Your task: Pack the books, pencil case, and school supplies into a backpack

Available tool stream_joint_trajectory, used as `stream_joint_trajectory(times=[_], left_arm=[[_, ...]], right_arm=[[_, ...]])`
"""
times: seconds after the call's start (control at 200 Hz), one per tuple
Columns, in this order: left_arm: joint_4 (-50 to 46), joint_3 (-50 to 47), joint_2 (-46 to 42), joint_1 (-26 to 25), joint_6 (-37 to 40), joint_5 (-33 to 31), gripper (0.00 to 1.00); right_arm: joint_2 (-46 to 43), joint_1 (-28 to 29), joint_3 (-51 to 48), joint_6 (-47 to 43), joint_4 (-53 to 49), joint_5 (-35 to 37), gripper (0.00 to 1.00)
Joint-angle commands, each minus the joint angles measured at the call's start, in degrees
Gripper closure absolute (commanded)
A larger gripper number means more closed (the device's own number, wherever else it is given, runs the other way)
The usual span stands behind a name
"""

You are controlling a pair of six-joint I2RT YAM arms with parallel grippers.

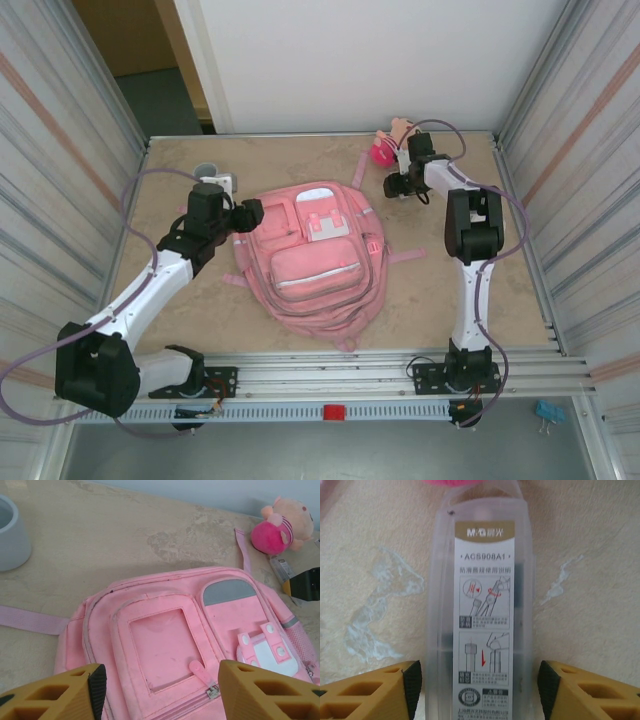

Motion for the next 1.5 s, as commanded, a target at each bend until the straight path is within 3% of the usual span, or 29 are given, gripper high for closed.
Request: stream_joint_trajectory(times=[0.0,0.125,0.306,0.666,0.827,1.052,1.243,1.493], left_arm=[[-0.8,1.8,0.75,0.18,1.06,-1.34,0.38],[-1.3,2.28,1.12,0.19,1.21,-1.28,0.38],[-1.48,2.47,0.94,0.18,0.92,-0.57,0.39],[1.73,-1.1,-2.25,-1.9,4.6,7.06,0.38],[1.69,-1.42,-2.26,-7.53,13.54,9.43,0.37],[-0.85,-0.77,1.96,-20.03,35.46,21.36,0.31],[-7.07,2.43,10.6,-30.95,48.77,13.83,0.2],[-6.92,3.68,17.4,-34.95,50.26,-0.47,0.14]], right_arm=[[2.22,-0.23,1.6,-1.1,0.19,1.56,0.4],[0.59,0.07,-0.52,-0.98,0.8,1.19,0.49],[-8.27,1.86,-11.26,-0.73,4.96,1.71,0.56],[-40.34,3.34,-46.12,11.88,12.55,-4.0,0.58],[-56.48,3.4,-58.36,20.4,13.97,-7.91,0.58],[-74.46,3.76,-72.21,33.19,21.11,-13.67,0.57],[-82.06,4.91,-74.76,34.41,17.3,-13.71,0.58],[-87.67,5.75,-75.88,34.33,15.07,-11.39,0.58]])
